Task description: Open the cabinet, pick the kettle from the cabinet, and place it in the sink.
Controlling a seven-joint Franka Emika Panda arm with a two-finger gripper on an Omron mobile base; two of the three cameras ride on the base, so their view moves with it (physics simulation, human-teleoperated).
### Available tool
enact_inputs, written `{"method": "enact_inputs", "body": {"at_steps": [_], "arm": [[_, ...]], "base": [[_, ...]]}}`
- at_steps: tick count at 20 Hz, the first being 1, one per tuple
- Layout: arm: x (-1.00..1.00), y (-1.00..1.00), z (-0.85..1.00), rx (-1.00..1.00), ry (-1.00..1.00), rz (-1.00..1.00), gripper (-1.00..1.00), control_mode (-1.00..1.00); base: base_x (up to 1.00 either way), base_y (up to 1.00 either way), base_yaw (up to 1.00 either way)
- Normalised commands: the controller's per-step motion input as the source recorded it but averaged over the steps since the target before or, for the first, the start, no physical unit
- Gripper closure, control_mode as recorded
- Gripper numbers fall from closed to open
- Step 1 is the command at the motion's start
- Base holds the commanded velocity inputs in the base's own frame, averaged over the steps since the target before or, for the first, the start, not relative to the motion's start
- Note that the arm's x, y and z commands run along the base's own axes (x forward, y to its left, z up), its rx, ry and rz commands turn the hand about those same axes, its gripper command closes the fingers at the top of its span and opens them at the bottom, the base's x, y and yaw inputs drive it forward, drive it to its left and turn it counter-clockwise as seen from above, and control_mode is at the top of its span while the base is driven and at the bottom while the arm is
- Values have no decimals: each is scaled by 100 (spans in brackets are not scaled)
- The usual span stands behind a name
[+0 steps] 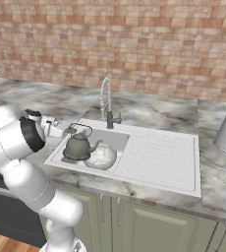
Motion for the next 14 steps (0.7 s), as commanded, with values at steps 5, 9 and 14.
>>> {"method": "enact_inputs", "body": {"at_steps": [5,9,14], "arm": [[11,-17,-5,11,0,0,100,-100],[11,-16,-7,9,0,0,100,-100],[6,-16,-9,6,-2,0,100,-100]], "base": [[0,0,0],[0,0,0],[0,0,0]]}}
